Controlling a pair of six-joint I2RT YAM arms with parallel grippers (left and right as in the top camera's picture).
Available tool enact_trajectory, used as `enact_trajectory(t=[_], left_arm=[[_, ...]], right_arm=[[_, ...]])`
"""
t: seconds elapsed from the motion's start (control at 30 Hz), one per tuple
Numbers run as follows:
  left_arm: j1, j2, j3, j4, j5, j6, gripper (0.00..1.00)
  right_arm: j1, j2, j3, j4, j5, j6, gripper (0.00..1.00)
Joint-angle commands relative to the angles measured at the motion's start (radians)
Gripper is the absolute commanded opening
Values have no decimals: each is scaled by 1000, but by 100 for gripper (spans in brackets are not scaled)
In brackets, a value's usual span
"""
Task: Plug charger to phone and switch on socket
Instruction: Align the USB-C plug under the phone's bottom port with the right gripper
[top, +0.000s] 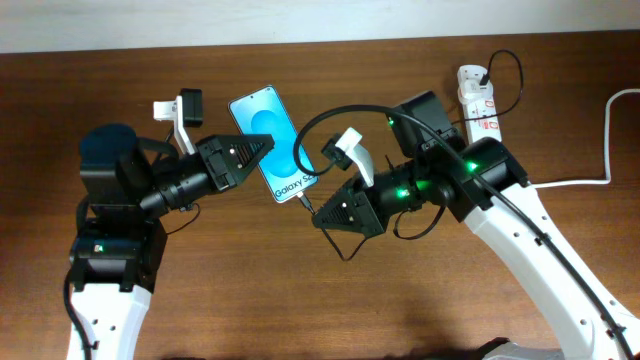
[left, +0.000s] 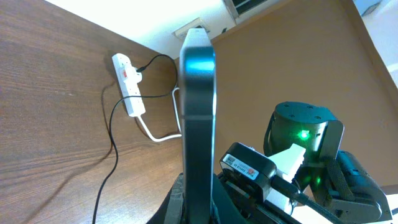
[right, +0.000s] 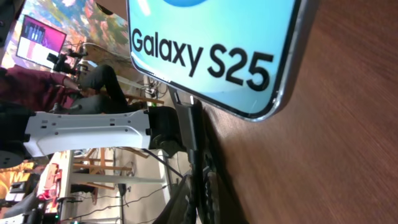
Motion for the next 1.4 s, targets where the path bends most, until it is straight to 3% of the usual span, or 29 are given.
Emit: enact_trajectory(t=[0.0,0.1,0.4,0.6,1.33,1.37], left_arm=[[3,-15,25,6,45,17,0],[3,-15,25,6,45,17,0],[-22,-15,25,1,97,21,0],[-37,-15,25,-129,109,74,0],[-37,-15,25,-157,164,99,0],[-37,-15,25,-156,164,99,0]], right_arm=[[4,6,13,37,-58,32,4],[4,6,13,89,-153,83,4],[4,6,13,175,-158,109,5],[4,6,13,254,-158,129,4],[-47,6,13,503,-238,267,4],[-47,6,13,482,-238,267,8]])
